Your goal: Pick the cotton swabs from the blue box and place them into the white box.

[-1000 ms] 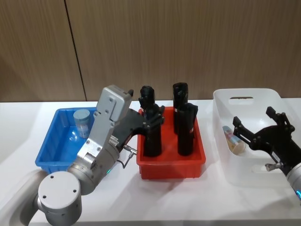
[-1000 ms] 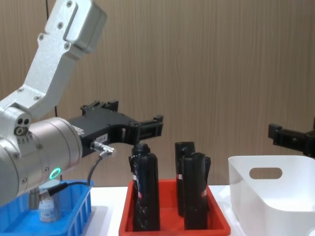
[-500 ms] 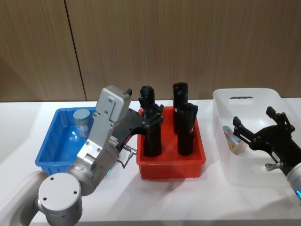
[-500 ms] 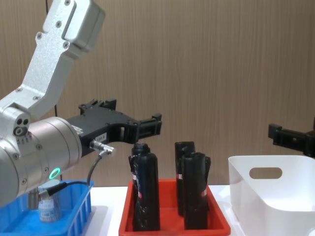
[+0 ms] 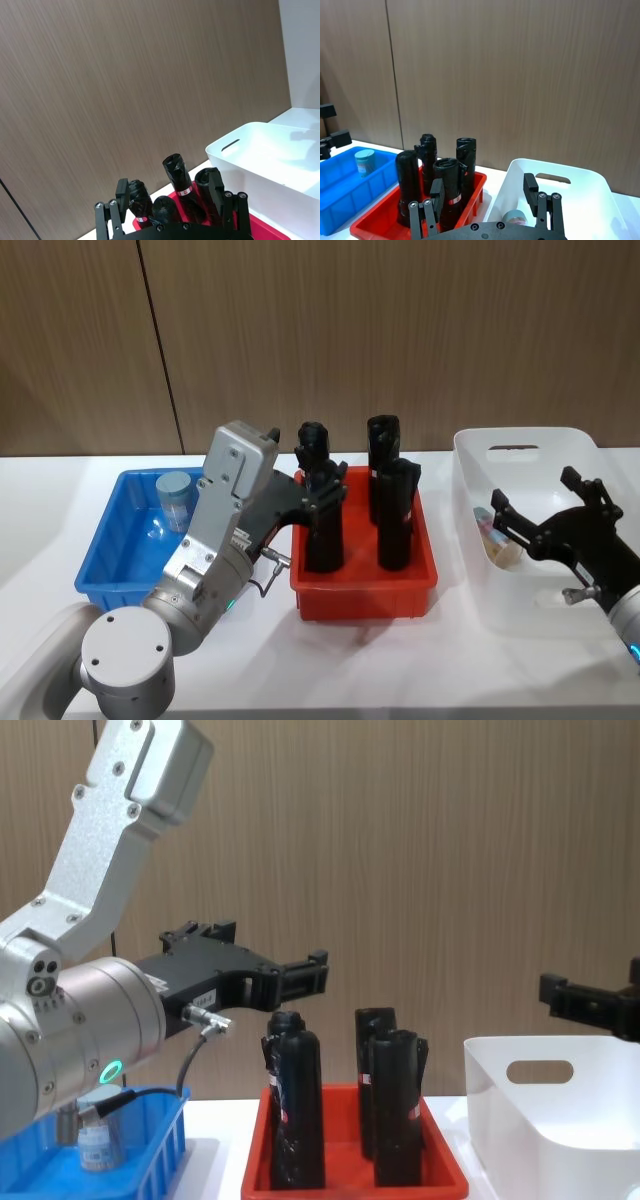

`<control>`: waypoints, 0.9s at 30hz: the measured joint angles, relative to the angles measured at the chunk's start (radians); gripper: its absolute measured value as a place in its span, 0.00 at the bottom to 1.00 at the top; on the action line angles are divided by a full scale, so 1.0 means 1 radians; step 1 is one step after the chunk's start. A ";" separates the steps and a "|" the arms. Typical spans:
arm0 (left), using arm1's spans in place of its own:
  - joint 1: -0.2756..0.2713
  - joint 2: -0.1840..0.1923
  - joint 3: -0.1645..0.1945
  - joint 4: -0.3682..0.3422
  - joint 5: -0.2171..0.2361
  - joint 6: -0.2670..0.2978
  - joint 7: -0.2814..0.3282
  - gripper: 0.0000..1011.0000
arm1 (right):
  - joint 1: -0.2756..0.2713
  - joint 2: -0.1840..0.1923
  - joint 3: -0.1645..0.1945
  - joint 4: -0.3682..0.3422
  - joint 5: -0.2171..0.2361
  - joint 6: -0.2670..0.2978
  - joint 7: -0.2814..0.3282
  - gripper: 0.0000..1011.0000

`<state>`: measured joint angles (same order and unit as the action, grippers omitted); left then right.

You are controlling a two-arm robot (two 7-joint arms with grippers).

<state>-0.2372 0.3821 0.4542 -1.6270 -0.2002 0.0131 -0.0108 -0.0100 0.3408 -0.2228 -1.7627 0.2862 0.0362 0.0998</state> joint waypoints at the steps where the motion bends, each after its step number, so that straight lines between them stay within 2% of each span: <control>1: 0.000 0.000 0.000 0.000 0.000 0.000 0.000 0.99 | 0.001 0.001 0.000 0.001 0.000 0.001 0.003 0.99; 14: 0.000 0.000 0.000 0.001 0.000 0.001 0.000 0.99 | 0.048 0.003 0.002 0.027 -0.007 0.072 0.119 0.99; 27: 0.000 0.000 0.000 0.001 0.000 0.001 0.000 0.99 | 0.156 -0.021 -0.005 0.117 -0.039 0.161 0.239 0.99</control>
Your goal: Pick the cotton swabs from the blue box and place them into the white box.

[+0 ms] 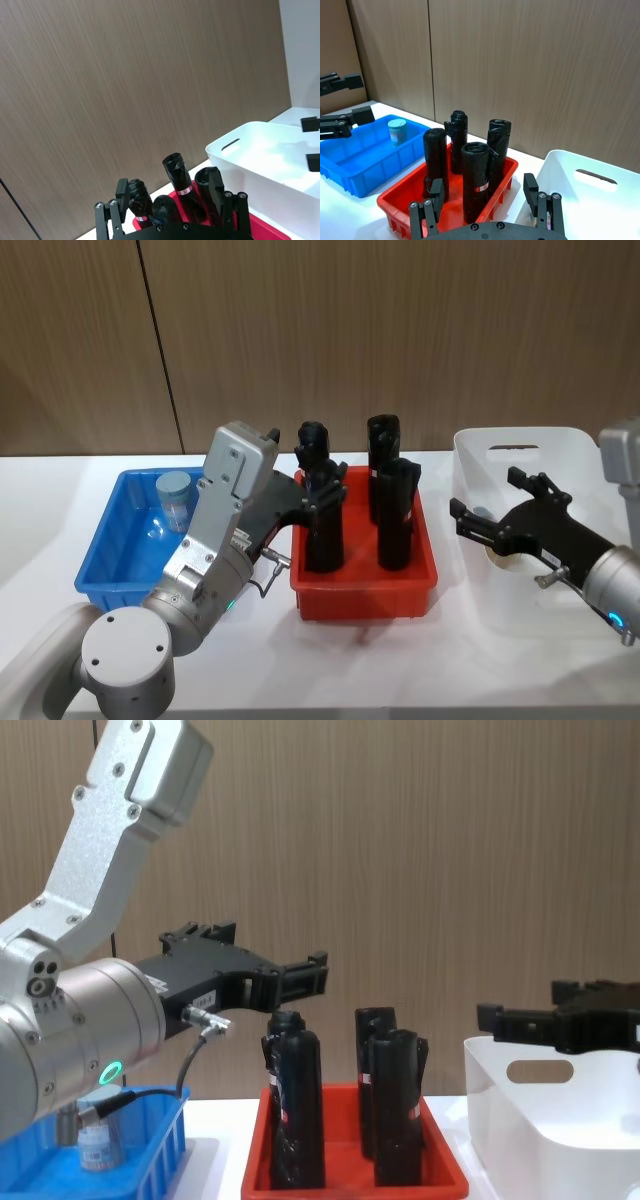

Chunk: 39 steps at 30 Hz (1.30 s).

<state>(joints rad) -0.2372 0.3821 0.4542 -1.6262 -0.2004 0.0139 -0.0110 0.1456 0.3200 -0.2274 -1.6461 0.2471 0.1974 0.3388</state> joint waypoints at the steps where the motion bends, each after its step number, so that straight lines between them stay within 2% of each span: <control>1: 0.000 0.000 0.000 0.000 0.000 0.000 0.000 0.99 | 0.007 -0.002 0.000 0.006 -0.003 0.005 0.007 0.99; 14: 0.000 0.000 0.000 0.000 0.000 0.000 0.000 0.99 | 0.112 -0.027 -0.009 0.116 -0.064 0.058 0.088 0.99; 25: 0.000 0.000 0.000 0.000 0.000 0.000 0.000 0.99 | 0.205 -0.052 -0.024 0.226 -0.134 0.095 0.168 0.99; 39: 0.000 0.000 0.000 0.000 0.000 0.000 0.000 0.99 | 0.288 -0.088 -0.053 0.337 -0.196 0.110 0.217 0.99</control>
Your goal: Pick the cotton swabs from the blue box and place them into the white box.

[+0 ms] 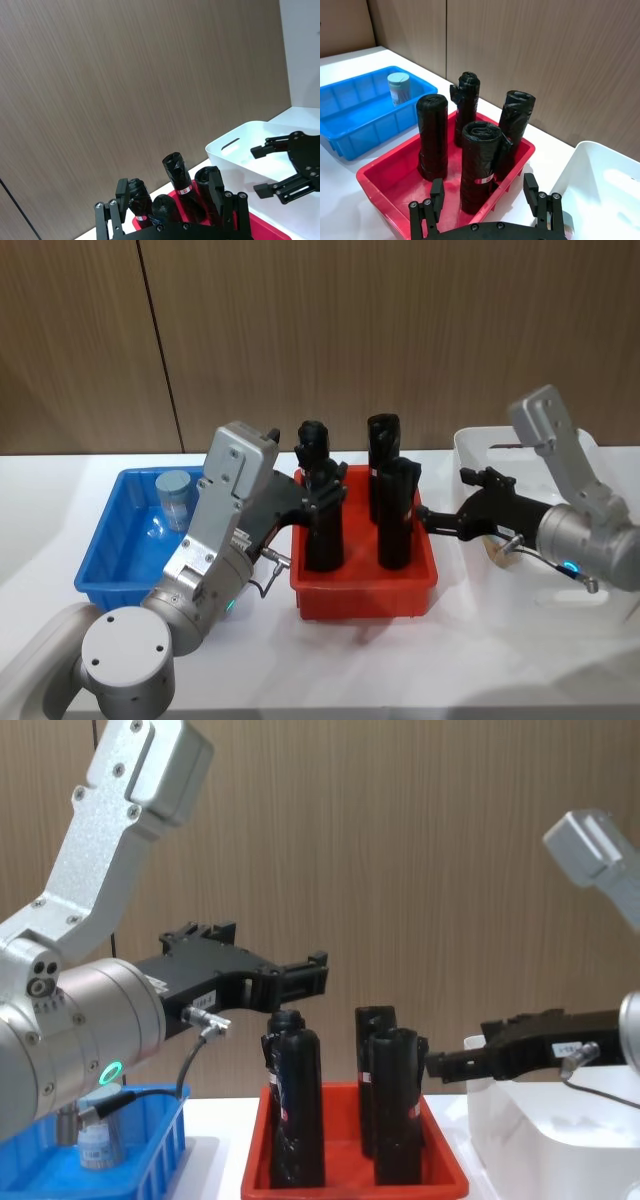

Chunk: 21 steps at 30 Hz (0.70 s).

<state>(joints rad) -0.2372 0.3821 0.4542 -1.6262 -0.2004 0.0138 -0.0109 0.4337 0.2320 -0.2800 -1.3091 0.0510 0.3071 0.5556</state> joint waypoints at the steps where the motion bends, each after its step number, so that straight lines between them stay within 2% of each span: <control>1: 0.000 0.000 0.000 0.000 0.000 0.000 0.000 0.99 | 0.004 -0.002 -0.002 0.006 -0.004 0.001 0.003 0.99; 12: 0.000 0.000 0.000 0.000 0.000 0.000 0.000 0.99 | 0.064 -0.034 -0.027 0.084 -0.048 0.006 0.018 0.99; 21: 0.000 0.000 0.000 0.000 0.000 0.000 0.000 0.99 | 0.099 -0.055 -0.041 0.130 -0.067 0.011 0.020 0.99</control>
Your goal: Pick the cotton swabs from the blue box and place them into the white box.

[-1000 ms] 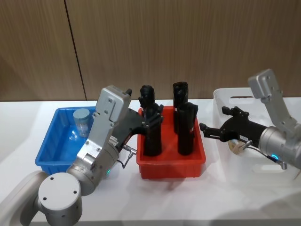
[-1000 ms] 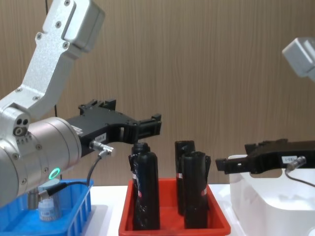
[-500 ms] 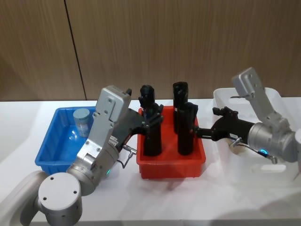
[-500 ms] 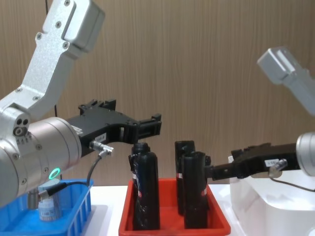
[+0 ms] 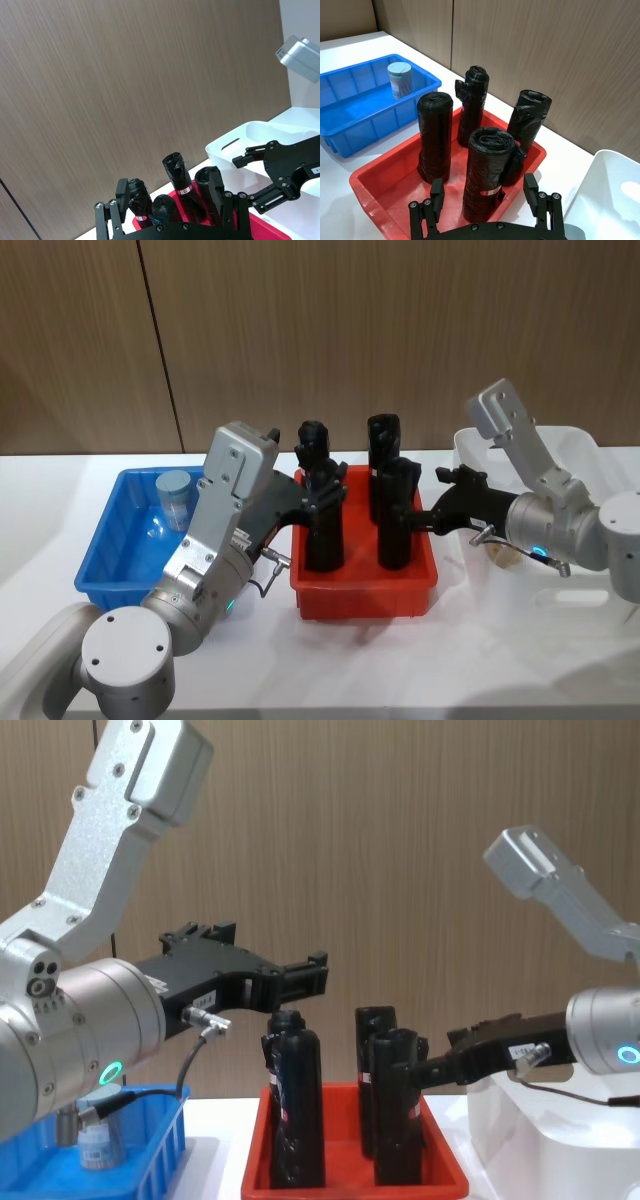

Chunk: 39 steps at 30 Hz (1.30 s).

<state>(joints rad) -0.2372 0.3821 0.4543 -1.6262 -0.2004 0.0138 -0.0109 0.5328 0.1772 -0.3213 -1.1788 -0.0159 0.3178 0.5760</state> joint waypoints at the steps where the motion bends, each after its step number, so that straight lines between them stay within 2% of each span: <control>1: 0.000 0.000 0.000 0.000 0.000 0.000 0.000 0.99 | 0.002 -0.001 -0.001 0.003 -0.001 0.000 0.000 0.99; 24: 0.000 0.000 0.000 0.000 0.000 0.000 0.000 0.99 | 0.073 -0.036 -0.013 0.118 -0.014 -0.022 -0.033 0.99; 39: 0.000 0.000 0.000 0.000 0.000 0.000 0.000 0.99 | 0.107 -0.048 -0.018 0.180 -0.020 -0.040 -0.034 0.99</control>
<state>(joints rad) -0.2372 0.3821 0.4542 -1.6262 -0.2003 0.0138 -0.0109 0.6401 0.1289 -0.3394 -0.9986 -0.0360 0.2781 0.5423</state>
